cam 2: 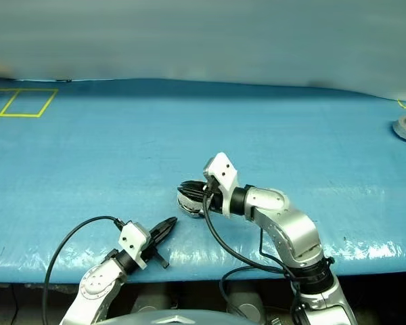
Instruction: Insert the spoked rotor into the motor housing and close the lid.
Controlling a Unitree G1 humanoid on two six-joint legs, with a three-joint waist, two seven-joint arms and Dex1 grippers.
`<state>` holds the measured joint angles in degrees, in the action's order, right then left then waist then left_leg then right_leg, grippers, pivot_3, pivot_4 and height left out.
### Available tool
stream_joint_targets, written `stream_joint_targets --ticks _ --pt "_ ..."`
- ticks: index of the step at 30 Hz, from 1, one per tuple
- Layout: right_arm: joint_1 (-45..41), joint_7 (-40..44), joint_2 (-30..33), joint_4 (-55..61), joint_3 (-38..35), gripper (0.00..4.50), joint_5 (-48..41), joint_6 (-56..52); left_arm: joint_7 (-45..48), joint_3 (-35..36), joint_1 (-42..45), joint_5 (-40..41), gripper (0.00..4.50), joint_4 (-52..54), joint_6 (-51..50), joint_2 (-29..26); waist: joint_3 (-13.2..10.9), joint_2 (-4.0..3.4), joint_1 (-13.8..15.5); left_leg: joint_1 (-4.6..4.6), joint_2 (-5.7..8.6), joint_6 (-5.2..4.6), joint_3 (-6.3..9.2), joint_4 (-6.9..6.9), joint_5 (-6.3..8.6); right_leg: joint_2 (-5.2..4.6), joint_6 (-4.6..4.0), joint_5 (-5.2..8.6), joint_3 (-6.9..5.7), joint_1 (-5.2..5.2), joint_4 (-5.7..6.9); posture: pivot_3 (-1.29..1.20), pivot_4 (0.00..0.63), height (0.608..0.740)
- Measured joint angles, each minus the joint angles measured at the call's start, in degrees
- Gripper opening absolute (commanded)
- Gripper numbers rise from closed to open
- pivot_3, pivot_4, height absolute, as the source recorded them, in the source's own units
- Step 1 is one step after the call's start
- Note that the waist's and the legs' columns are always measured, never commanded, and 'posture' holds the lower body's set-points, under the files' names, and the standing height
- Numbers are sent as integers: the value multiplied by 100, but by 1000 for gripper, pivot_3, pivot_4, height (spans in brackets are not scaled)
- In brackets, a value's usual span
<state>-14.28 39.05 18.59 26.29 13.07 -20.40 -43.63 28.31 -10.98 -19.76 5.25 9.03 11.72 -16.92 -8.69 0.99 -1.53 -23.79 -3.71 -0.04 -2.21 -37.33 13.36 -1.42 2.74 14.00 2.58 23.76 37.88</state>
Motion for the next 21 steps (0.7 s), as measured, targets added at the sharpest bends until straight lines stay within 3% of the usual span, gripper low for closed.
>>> stream_joint_targets --ticks 9,21 --pt "18 -576 -153 -1059 276 4483 845 1055 -144 -1 40 -68 0 18 3 22 0 0 -16 2 1 0 -2 3 0 4 -11 -9 7 3 3 0 150 740" --pt "117 -621 -348 -1088 551 4483 824 814 -220 1 39 -57 0 185 -109 77 1 1 -8 3 3 0 0 1 0 3 -17 -13 7 1 2 0 150 740"
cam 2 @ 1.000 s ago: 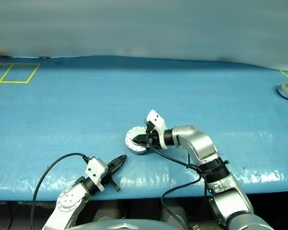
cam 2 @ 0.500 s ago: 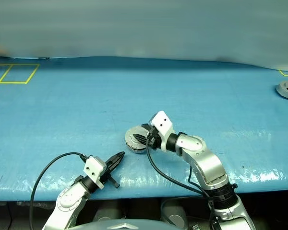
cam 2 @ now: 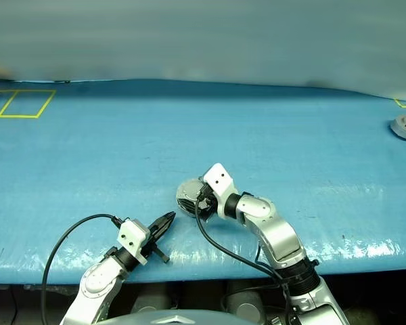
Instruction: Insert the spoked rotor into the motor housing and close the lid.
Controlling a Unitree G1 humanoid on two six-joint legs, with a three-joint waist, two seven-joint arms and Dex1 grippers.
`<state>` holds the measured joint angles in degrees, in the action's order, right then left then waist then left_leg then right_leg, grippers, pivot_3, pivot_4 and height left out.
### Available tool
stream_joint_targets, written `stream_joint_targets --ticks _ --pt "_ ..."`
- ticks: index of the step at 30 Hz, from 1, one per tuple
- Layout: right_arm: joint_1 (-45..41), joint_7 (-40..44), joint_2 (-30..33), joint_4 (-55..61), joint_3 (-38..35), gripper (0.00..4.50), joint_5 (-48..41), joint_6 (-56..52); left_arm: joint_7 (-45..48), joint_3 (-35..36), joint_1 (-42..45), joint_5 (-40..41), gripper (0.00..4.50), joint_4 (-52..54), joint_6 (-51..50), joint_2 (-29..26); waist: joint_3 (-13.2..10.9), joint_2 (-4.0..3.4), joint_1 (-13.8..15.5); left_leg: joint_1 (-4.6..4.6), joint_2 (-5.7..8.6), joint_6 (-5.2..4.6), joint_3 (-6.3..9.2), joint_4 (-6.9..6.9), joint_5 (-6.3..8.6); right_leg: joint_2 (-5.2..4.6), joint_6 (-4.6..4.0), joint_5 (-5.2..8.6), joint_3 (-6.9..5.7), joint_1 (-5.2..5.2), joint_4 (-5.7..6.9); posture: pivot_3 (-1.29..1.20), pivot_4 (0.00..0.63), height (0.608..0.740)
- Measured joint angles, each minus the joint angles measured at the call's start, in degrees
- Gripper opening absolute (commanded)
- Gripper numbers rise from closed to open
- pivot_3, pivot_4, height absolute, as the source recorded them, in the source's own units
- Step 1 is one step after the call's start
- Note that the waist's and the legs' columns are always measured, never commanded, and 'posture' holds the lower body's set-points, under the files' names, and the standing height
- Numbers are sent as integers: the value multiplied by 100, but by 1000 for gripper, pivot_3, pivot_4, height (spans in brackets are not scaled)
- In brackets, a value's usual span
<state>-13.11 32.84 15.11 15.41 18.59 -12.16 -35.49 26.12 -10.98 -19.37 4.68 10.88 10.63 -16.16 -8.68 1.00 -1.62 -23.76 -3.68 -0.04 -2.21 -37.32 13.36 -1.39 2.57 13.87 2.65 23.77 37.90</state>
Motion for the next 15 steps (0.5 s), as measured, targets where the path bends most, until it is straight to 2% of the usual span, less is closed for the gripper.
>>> stream_joint_targets --ticks 6,7,11,15 --pt "44 -96 -11 -191 -13 4483 65 213 9 2 6 13 0 32 -21 1 2 2 0 3 0 0 -1 0 0 0 11 6 1 -2 1 0 150 740" --pt "52 -124 -10 -220 -13 4090 91 273 10 4 7 19 0 32 -22 0 2 3 1 4 0 0 -1 -1 0 0 13 8 1 -2 1 0 150 740" --pt "129 -186 -59 -271 -22 3037 143 466 15 22 9 40 0 32 -23 -3 3 4 2 3 0 0 -1 -1 0 0 12 7 1 -2 1 0 150 740" --pt "180 -220 -156 -274 -40 3038 145 527 21 26 15 50 0 32 -23 -5 3 4 -2 3 0 0 -2 -2 0 0 13 7 1 -2 1 0 150 740"
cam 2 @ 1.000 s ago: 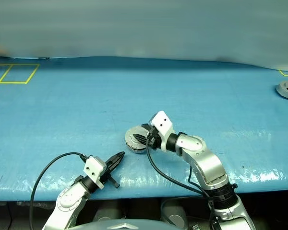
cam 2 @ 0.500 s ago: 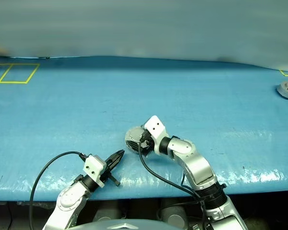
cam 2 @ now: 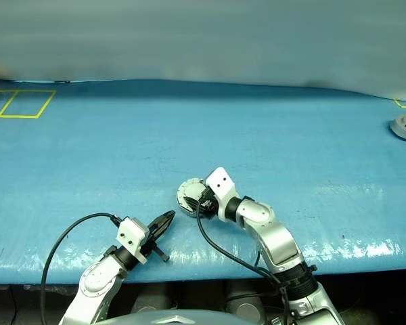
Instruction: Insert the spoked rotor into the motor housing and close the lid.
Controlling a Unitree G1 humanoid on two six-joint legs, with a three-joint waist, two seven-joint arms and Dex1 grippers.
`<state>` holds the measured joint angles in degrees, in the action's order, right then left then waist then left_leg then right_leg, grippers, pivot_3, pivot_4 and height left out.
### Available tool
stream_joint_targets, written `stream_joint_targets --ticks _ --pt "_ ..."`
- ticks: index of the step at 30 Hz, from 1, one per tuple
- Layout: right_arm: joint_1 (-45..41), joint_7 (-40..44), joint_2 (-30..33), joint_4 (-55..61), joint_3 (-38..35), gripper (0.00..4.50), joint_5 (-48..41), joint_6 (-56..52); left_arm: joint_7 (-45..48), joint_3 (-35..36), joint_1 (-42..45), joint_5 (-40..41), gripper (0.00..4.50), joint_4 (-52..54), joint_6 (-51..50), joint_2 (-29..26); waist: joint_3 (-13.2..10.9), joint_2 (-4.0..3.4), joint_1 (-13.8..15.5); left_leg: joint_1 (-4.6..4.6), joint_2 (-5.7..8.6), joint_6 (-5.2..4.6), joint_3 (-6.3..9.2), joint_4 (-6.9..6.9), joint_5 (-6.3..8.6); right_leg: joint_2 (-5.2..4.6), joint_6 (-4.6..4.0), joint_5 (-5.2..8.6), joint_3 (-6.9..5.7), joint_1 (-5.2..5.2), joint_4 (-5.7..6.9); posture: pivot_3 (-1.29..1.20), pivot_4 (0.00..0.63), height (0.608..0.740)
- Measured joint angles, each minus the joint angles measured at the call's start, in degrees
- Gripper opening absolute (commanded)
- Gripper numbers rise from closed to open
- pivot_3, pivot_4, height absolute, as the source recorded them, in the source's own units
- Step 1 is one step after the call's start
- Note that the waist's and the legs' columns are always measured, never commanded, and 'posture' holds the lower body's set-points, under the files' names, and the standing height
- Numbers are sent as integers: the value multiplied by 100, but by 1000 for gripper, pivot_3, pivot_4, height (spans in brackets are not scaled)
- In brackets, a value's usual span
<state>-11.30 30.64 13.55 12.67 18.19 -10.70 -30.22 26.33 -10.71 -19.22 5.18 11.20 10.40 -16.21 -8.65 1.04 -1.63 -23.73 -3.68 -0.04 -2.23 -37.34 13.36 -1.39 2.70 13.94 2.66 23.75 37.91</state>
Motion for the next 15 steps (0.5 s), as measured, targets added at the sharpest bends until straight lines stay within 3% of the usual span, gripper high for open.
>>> stream_joint_targets --ticks 15 --pt "97 -452 -273 168 402 3038 492 -35 2 2 17 5 0 2 -50 -4 0 0 -18 0 -1 0 0 0 0 1 -1 -1 0 2 1 0 150 740"
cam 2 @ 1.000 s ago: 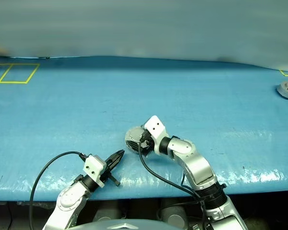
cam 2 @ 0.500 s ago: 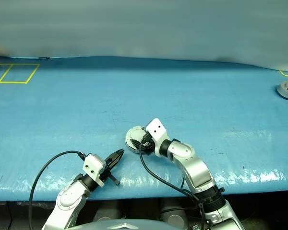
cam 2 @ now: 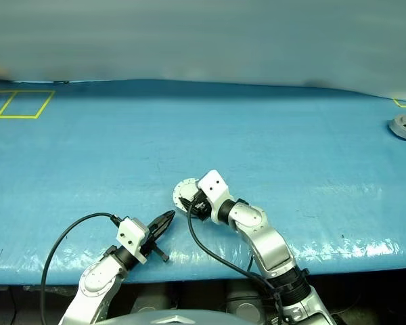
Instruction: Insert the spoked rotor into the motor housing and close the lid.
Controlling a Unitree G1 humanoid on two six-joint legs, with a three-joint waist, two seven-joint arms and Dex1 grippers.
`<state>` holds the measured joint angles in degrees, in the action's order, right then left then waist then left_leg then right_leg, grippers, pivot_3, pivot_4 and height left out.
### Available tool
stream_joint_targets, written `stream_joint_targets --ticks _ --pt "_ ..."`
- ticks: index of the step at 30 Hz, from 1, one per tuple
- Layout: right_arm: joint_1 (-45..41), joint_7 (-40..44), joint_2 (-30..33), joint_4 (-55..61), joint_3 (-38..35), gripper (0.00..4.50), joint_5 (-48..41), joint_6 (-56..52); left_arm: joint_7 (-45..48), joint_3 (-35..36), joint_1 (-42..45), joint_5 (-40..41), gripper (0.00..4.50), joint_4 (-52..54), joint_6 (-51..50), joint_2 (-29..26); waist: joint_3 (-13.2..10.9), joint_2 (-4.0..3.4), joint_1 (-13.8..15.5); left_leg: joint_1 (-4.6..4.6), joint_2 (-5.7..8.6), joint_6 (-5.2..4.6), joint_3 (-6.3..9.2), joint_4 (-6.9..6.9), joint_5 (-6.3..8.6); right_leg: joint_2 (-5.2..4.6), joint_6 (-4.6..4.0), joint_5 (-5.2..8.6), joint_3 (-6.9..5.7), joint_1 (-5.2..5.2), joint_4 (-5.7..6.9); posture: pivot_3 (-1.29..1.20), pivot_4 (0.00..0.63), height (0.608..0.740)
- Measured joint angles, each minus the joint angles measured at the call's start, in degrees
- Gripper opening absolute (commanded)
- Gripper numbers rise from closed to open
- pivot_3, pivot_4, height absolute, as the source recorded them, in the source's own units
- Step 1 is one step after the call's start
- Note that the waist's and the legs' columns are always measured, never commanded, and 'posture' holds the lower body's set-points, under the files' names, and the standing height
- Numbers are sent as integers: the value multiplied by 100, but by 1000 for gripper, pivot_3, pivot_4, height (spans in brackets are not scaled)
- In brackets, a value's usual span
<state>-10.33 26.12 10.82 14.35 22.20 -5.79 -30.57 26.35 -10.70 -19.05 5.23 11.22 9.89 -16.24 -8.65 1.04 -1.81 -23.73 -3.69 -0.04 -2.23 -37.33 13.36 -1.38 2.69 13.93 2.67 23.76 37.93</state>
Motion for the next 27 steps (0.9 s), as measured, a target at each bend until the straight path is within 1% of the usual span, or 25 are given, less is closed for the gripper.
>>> stream_joint_targets --ticks 9,19,27 --pt "-104 -11 82 17 113 3038 242 -101 -6 -21 27 12 0 232 -234 13 3 3 -17 4 0 0 0 0 0 0 -1 0 0 -3 0 0 150 740" --pt "-398 -224 31 288 378 3038 451 -1035 -6 -63 22 9 0 272 -317 20 16 11 -25 15 0 0 0 -2 0 0 1 1 3 -10 5 0 150 740" --pt "-450 -441 0 383 583 3038 652 -1259 -1 -52 8 11 0 208 -177 20 32 11 -25 18 0 0 0 -2 0 -1 2 2 2 -10 5 0 150 740"
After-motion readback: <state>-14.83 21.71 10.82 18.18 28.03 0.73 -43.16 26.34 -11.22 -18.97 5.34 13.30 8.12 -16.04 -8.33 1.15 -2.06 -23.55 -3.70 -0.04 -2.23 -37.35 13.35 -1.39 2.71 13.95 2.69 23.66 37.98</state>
